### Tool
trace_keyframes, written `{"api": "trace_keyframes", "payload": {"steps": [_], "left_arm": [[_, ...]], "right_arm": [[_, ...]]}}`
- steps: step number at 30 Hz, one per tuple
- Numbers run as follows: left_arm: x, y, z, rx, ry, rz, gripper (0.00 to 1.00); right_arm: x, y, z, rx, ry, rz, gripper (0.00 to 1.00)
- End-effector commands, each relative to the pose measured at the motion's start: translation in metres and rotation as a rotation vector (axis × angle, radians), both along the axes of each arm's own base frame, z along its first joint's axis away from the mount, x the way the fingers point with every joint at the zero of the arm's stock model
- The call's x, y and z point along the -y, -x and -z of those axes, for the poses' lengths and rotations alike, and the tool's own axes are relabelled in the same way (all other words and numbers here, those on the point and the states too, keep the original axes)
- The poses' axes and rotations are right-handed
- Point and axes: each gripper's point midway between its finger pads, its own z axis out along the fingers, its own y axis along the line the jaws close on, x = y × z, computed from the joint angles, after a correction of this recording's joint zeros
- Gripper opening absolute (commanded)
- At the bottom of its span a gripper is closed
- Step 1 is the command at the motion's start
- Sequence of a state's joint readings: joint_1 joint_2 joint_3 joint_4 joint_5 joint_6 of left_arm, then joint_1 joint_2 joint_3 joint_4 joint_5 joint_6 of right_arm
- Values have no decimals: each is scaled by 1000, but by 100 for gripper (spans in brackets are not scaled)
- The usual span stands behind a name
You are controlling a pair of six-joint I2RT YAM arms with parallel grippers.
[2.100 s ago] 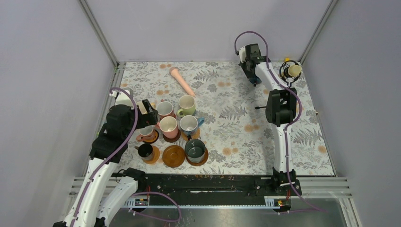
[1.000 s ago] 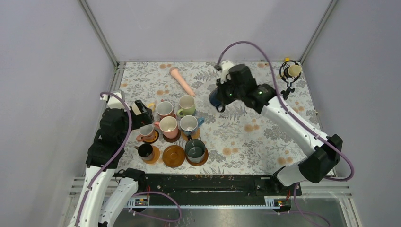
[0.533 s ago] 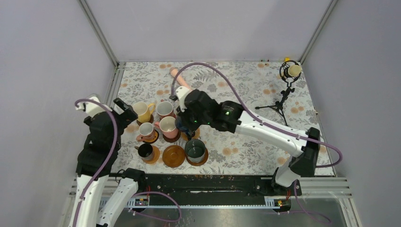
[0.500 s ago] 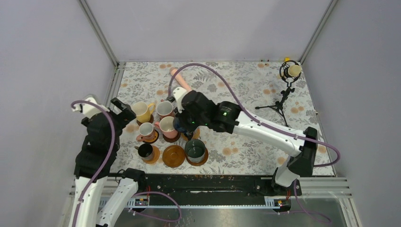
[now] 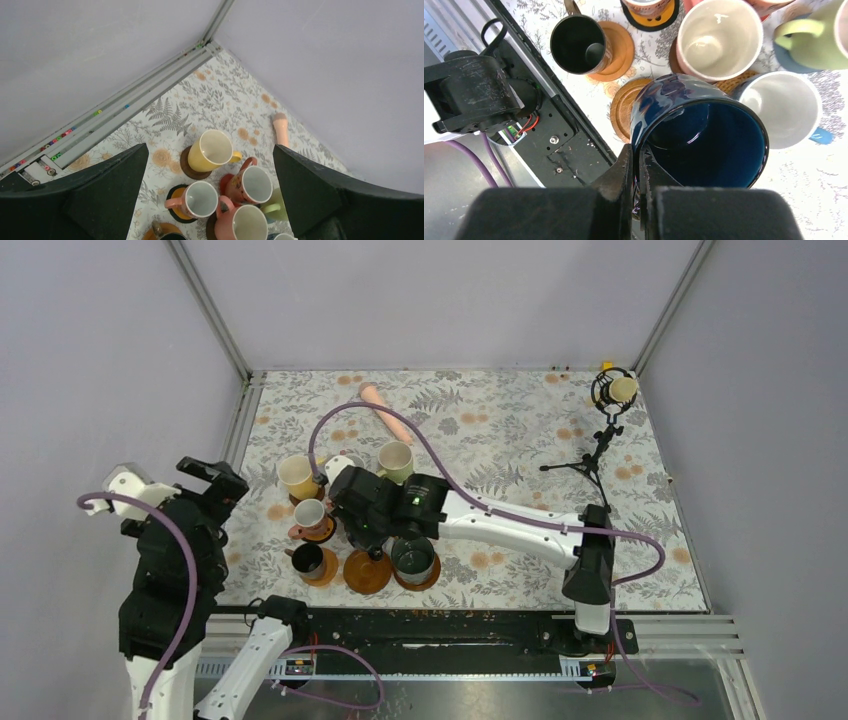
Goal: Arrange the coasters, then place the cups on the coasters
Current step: Place the cup on the coaster.
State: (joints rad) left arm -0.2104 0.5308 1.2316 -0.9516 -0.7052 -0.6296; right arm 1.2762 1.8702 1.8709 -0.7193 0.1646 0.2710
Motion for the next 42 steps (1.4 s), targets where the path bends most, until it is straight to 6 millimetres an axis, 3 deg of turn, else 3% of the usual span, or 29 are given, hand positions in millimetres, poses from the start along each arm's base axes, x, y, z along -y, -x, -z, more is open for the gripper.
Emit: {"api": "trace_keyframes", "payload": {"steps": [1, 18, 42], "left_arm": [[-13, 14, -16, 54, 5, -72, 99], [-8, 15, -11, 88, -4, -20, 99], [-7, 12, -11, 89, -13, -14, 99]], "right_arm": [[-21, 11, -29, 1, -98, 29, 0], [-37, 24, 38, -45, 28, 48, 0], [-46, 27, 71, -72, 90, 31, 0]]}}
